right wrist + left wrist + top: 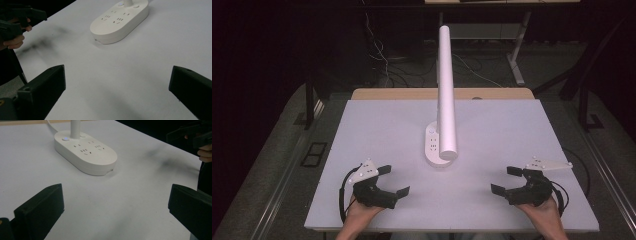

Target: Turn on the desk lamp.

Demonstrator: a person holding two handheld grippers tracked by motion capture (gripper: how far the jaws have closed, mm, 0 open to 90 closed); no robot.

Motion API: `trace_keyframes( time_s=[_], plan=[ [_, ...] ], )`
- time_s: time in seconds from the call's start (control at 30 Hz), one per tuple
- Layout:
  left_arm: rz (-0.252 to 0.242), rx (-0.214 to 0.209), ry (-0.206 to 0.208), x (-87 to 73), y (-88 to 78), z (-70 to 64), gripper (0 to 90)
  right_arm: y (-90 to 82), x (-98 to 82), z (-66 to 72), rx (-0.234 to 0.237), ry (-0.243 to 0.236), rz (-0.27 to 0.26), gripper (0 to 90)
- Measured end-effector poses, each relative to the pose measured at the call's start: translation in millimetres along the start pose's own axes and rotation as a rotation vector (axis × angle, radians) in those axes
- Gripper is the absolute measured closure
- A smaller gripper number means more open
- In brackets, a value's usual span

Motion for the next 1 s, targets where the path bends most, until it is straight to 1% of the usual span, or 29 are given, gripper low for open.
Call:
trace_keyframes(
  time_s=[0.33,0.6,0.83,0.9,1.0],
  plan=[
    [0.002,-0.003,0.000,-0.5,0.1,0.5,0.0,-0.2,0.6,-0.7,0.008,0.005,-0.005,0.6],
    [0.005,-0.007,0.003,-0.7,0.7,-0.5,0.0,-0.4,-0.2,-3.0,0.006,0.002,0.008,0.6],
    [0.006,-0.007,0.002,-1.0,0.7,-0.1,0.0,-0.8,-0.6,-2.8,0.009,0.020,0.023,0.6],
    [0.006,-0.008,0.002,-1.0,0.5,-0.1,0.0,-0.1,-0.9,-4.2,0.005,0.005,0.027,0.6],
    [0.005,-0.007,0.000,-1.0,0.1,-0.3,0.0,0.1,-1.0,-4.7,0.005,0.009,0.034,0.6]
  ],
)
Point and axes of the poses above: each handheld gripper's, and its own axes: y roughly forward along the jaws, x roughly out of its top, z roughly to its left, the point moved 9 cm from there along y, roughly forward along the jaws, and after that the axes turned 6 degrees about z, right-handed, at the moved point
